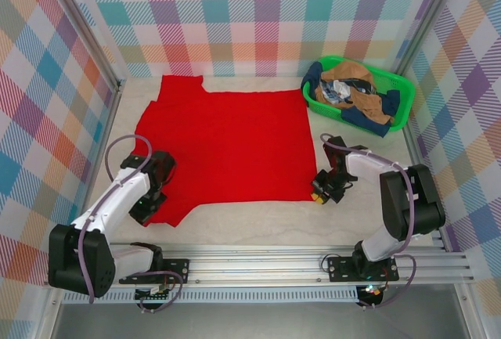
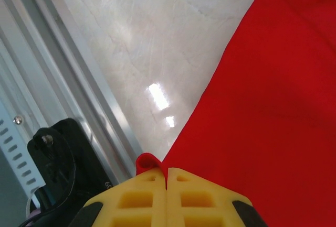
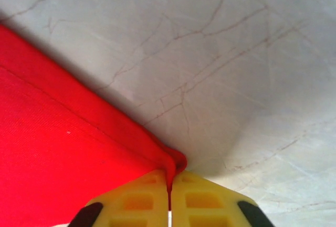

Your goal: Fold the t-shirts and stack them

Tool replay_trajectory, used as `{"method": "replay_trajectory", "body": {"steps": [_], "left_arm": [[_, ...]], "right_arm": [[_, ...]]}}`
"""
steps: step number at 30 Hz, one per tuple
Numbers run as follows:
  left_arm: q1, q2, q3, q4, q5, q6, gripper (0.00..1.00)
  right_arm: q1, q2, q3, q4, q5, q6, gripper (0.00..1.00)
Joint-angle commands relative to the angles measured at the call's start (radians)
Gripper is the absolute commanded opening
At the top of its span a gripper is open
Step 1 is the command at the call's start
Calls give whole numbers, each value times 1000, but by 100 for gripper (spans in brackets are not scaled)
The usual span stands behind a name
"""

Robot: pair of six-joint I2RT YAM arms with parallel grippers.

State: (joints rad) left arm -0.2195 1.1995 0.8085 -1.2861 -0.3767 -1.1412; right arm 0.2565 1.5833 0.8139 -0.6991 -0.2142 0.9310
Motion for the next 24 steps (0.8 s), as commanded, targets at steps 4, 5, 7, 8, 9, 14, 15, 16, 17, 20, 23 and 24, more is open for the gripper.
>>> {"method": "replay_trajectory", "body": {"steps": [4, 5, 7, 8, 9, 14, 15, 16, 17, 20, 23, 24], "left_arm": [[-128, -48, -9, -141, -47, -144, 0], [-153, -51, -3, -159, -54, -167, 0], [-206, -56, 12, -202, -72, -218, 0], [-239, -61, 26, -228, -86, -249, 0], [-267, -60, 38, -252, -97, -276, 0], [-397, -44, 110, -323, -136, -351, 0], [-411, -33, 122, -322, -144, -350, 0], [-417, -19, 132, -317, -158, -345, 0], [-419, -10, 139, -305, -175, -333, 0], [-412, 29, 192, -241, -264, -264, 0], [-336, 82, 257, -128, -288, -104, 0], [-299, 103, 271, -61, -273, -27, 0]], "right_arm": [[0, -34, -15, 24, 119, -75, 0], [0, -53, -14, 7, 119, -85, 0], [0, -89, -15, -25, 122, -102, 0], [0, -110, -16, -44, 124, -113, 0], [-1, -128, -17, -60, 123, -120, 0], [0, -199, -12, -141, 76, -146, 0], [0, -203, -8, -151, 70, -147, 0], [0, -206, -2, -157, 68, -146, 0], [0, -207, 3, -156, 71, -147, 0], [-3, -171, 51, -136, 74, -162, 0], [-12, -86, 148, -139, 74, -185, 0], [-19, -63, 174, -132, 73, -190, 0]]}}
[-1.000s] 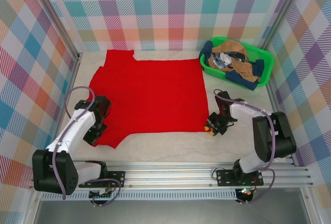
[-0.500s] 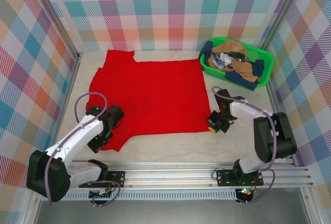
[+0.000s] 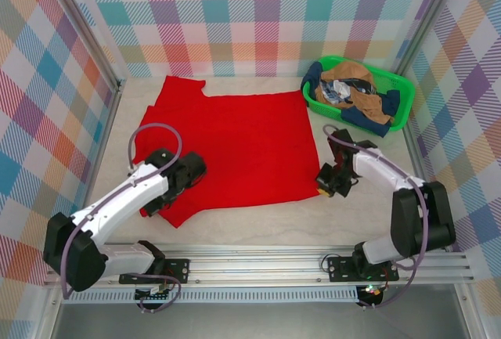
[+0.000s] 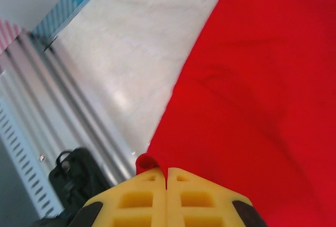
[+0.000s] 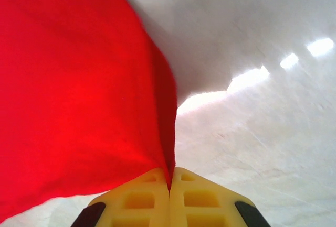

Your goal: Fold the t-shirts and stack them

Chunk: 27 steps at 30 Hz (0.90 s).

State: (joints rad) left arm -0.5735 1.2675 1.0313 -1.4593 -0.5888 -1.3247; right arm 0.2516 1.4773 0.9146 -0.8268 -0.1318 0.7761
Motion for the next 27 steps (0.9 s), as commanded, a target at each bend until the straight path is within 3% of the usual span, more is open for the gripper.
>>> {"method": "replay_trajectory", "body": {"steps": [1, 4, 11, 17, 27], "left_arm": [[91, 60, 66, 154, -48, 216, 0], [185, 144, 126, 271, -1, 371, 0], [289, 272, 286, 406, -15, 596, 0], [365, 371, 398, 469, -8, 698, 0], [405, 462, 488, 517, -20, 788, 0]], "right_arm": [[-23, 66, 103, 0, -11, -40, 0], [-43, 145, 201, -14, -28, -58, 0], [-56, 267, 361, -32, -47, -65, 0], [-60, 311, 410, -46, -24, -53, 0], [-84, 349, 453, -61, 13, -34, 0]]}}
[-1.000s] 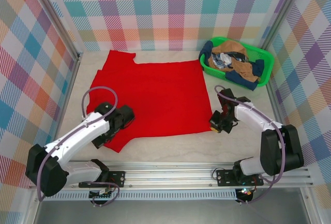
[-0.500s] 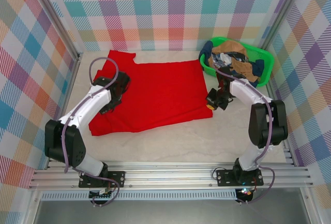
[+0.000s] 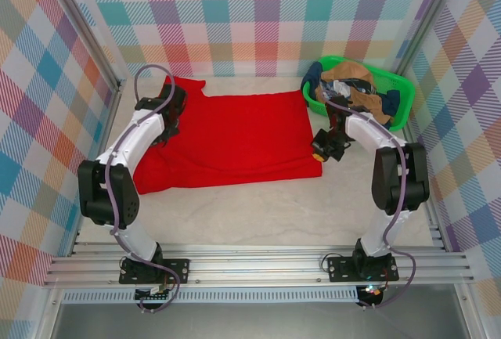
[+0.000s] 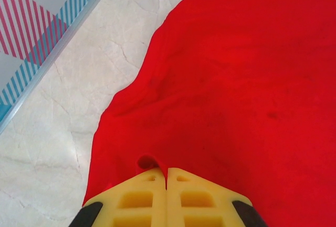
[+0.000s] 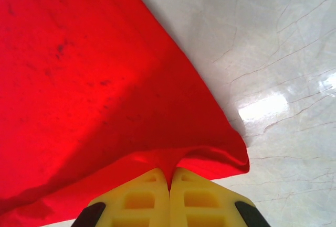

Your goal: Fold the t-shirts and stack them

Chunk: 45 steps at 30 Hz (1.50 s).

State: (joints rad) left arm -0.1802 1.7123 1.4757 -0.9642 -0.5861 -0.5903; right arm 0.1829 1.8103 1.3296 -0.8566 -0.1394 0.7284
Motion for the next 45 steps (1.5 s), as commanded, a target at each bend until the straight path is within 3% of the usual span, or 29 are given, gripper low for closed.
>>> {"method": "replay_trajectory", "body": {"steps": [1, 22, 45], "left_arm": [[13, 29, 54, 22, -28, 64, 0], [55, 207, 227, 15, -106, 168, 0], [119, 326, 333, 33, -38, 305, 0]], "right_arm": [[-18, 21, 44, -29, 18, 14, 0], [-26, 174, 219, -13, -2, -1, 0], [-15, 235, 319, 37, -5, -36, 0]]}}
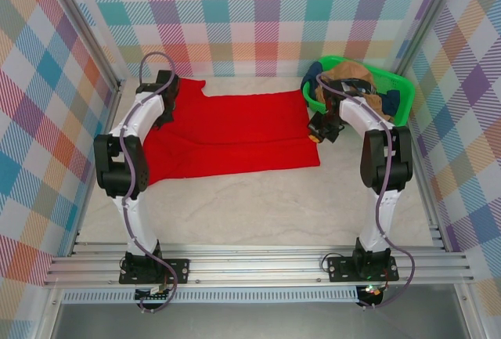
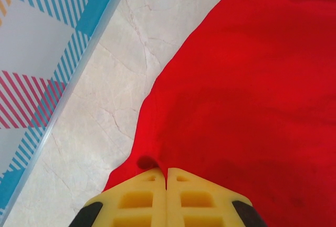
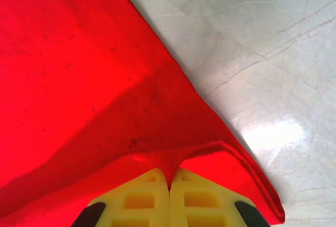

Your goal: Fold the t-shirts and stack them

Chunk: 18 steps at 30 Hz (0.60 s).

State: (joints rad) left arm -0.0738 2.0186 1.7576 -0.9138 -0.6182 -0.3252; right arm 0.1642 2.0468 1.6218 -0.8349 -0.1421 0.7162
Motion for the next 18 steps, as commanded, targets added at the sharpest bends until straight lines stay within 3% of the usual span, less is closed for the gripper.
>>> {"method": "replay_trajectory", "body": {"steps": [1, 18], "left_arm": [[14, 26, 61, -25, -9, 47, 0], [21, 188, 246, -125, -77, 31, 0]], "right_arm": [[5, -2, 29, 20, -5, -27, 0], [6, 42, 47, 39, -39, -63, 0]]}}
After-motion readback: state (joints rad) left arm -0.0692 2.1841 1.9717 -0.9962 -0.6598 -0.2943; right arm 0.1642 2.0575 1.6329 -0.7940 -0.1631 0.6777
